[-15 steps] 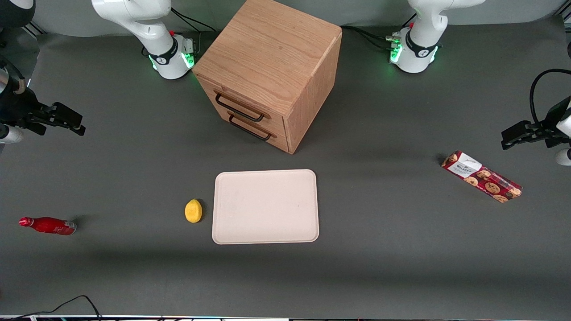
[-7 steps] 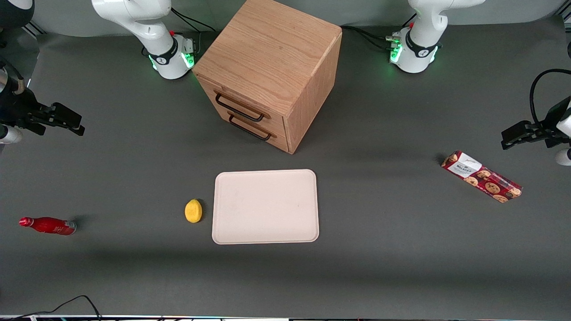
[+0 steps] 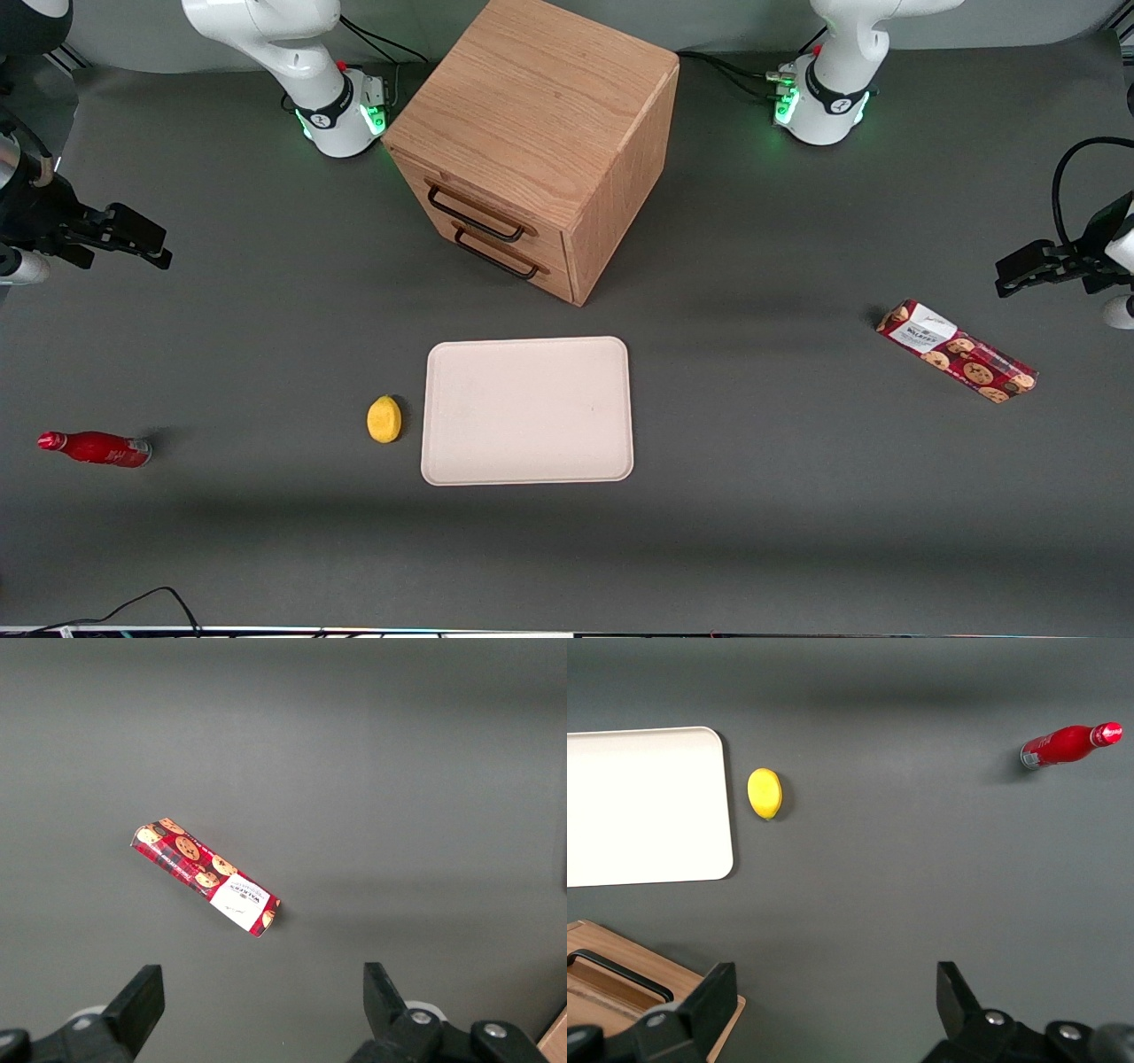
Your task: Open upper drawer
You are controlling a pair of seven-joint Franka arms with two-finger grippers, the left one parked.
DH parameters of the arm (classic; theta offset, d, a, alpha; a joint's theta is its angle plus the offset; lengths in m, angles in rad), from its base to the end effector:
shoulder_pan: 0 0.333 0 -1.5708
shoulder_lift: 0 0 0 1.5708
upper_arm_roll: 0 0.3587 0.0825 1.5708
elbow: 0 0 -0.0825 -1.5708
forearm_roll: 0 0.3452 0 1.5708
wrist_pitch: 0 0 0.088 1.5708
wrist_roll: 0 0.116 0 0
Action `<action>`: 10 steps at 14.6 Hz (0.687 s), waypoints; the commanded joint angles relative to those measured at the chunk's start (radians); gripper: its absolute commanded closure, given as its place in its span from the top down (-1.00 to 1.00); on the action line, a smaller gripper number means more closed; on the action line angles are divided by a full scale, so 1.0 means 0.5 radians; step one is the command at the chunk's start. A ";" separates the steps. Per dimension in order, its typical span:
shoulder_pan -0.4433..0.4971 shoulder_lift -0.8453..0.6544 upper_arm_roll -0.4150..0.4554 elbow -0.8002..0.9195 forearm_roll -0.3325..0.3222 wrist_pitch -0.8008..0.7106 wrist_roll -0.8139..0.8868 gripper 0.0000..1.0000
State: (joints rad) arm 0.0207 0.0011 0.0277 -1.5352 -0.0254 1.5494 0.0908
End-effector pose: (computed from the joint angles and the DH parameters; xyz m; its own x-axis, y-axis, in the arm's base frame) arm 0.5141 0.0219 0.6712 0.9990 -0.0429 0.0154 -0.0433 -0.9988 0.0241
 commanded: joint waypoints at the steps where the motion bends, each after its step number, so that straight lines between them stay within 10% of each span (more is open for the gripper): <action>1: 0.008 0.013 -0.009 0.027 0.026 -0.025 -0.080 1.00; 10: 0.014 -0.002 -0.003 0.015 0.026 -0.110 -0.117 1.00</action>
State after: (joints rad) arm 0.0207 0.0028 0.0250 -1.5354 -0.0254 1.5216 0.0539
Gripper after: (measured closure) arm 0.000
